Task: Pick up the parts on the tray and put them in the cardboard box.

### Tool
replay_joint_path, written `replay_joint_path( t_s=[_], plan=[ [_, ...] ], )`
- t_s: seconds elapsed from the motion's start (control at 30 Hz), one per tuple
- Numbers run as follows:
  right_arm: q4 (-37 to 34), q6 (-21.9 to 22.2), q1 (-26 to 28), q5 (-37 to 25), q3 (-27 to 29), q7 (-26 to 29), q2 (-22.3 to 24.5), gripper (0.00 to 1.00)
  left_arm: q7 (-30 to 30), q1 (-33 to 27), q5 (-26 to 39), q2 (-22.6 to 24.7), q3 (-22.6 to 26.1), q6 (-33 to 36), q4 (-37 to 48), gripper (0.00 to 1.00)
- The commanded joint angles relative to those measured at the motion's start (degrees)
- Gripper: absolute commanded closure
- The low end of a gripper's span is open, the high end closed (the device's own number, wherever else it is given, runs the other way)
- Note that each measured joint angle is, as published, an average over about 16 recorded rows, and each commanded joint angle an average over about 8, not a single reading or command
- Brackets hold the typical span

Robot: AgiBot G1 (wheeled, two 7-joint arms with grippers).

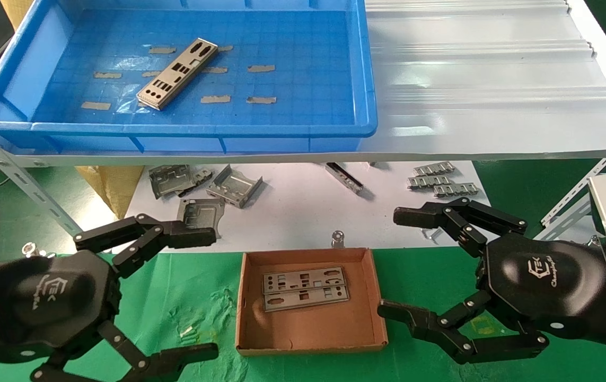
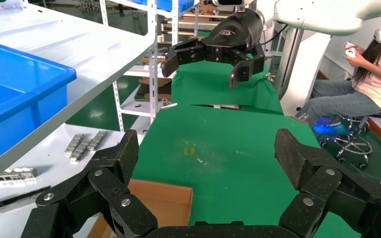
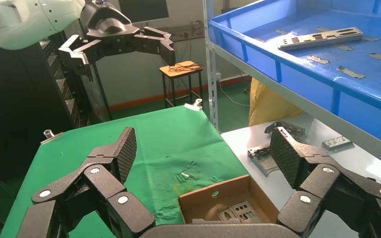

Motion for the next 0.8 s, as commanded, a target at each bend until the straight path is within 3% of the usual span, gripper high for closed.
replay_joint_path(
  t_s=[0.03, 0.8],
  plan=[
    [0.0, 0.0, 0.0, 0.0, 0.0, 0.0, 0.0, 0.00, 0.0, 0.0, 0.0, 0.0, 0.0, 0.0, 0.0, 0.00],
    [0.0, 0.0, 0.0, 0.0, 0.0, 0.0, 0.0, 0.00, 0.0, 0.0, 0.0, 0.0, 0.0, 0.0, 0.0, 0.00]
  ],
)
